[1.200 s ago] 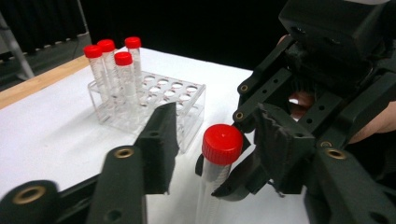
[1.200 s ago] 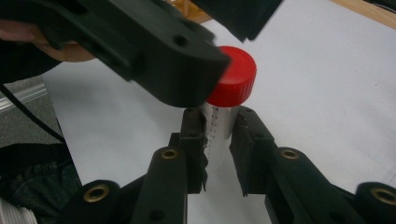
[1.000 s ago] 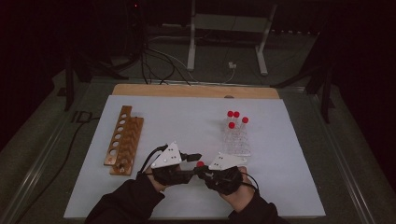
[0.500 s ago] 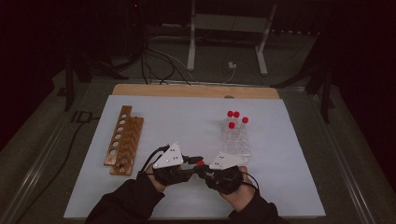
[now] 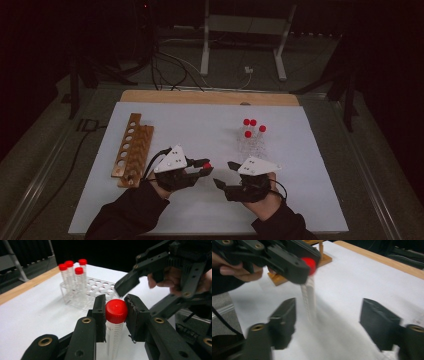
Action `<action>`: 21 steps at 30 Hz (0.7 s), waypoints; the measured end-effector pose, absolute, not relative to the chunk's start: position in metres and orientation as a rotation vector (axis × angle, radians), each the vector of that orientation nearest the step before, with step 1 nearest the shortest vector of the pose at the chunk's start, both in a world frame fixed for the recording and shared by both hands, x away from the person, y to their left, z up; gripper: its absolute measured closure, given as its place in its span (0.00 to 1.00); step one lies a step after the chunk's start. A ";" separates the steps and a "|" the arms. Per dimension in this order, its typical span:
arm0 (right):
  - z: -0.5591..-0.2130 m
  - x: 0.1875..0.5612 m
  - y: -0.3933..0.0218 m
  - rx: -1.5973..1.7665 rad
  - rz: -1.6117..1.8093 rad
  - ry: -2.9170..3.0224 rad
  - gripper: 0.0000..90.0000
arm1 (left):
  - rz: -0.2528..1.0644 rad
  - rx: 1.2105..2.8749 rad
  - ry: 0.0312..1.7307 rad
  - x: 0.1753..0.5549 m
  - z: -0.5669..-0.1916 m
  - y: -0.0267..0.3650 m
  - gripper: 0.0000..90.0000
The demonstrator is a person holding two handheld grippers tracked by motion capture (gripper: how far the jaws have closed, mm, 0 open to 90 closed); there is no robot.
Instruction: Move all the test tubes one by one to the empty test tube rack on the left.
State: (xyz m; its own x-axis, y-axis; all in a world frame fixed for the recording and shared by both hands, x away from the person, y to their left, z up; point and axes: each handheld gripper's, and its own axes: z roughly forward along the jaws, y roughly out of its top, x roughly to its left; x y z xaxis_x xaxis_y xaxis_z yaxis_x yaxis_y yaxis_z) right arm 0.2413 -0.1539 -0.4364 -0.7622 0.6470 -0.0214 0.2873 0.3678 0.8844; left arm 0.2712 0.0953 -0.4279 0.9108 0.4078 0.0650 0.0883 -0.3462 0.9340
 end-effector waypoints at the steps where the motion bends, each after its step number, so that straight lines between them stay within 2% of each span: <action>1: -0.434 0.241 -0.157 0.827 1.367 2.245 0.21 | 0.346 1.902 0.370 0.272 -0.426 0.098 0.80; 2: -0.434 0.241 -0.157 0.827 1.367 2.245 0.21 | 0.354 1.903 0.376 0.274 -0.424 0.101 0.80; 3: -0.433 0.241 -0.159 0.827 1.386 2.227 0.16 | 0.367 1.900 0.382 0.275 -0.422 0.103 0.80; 5: -0.432 0.241 -0.161 0.830 1.401 2.215 0.14 | 0.385 1.893 0.394 0.278 -0.417 0.109 0.80; 11: -0.427 0.241 -0.169 0.832 1.476 2.190 0.00 | 0.458 1.867 0.453 0.287 -0.402 0.134 0.80; 21: -0.424 0.240 -0.175 0.805 1.553 2.167 0.00 | 0.559 1.823 0.575 0.305 -0.383 0.177 0.80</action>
